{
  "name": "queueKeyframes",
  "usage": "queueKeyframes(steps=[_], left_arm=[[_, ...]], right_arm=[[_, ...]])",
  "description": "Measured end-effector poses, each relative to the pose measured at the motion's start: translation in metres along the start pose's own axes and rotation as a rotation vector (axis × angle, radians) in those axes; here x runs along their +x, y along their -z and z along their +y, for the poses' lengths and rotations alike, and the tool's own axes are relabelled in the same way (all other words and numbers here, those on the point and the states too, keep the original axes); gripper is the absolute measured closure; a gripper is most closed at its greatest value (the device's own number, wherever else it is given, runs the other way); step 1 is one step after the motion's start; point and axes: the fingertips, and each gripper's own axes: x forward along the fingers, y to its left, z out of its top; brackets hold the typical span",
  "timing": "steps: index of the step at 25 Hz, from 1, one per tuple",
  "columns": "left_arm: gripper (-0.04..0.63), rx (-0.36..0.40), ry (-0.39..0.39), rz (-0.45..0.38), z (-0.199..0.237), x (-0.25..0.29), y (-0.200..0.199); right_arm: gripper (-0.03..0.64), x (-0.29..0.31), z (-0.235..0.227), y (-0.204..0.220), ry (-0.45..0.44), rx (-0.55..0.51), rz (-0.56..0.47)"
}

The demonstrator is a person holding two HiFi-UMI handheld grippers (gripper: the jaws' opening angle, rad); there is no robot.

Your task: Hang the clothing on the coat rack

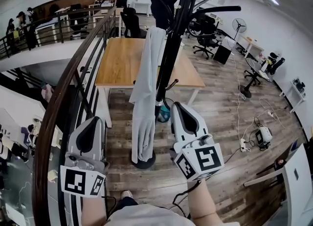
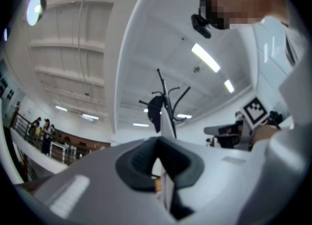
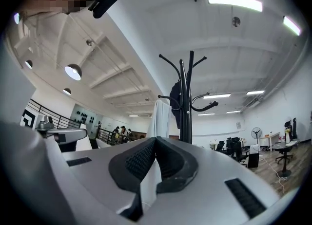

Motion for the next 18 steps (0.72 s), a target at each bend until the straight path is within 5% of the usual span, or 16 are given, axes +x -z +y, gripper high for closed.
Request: queueKeyframes(steps=[18], left_arm=[[0.589, 0.013, 0.001, 0.016, -0.050, -0.025, -0.008]], right_arm=[[0.615, -0.066, -0.018, 0.009, 0.012, 0.033, -0.006]])
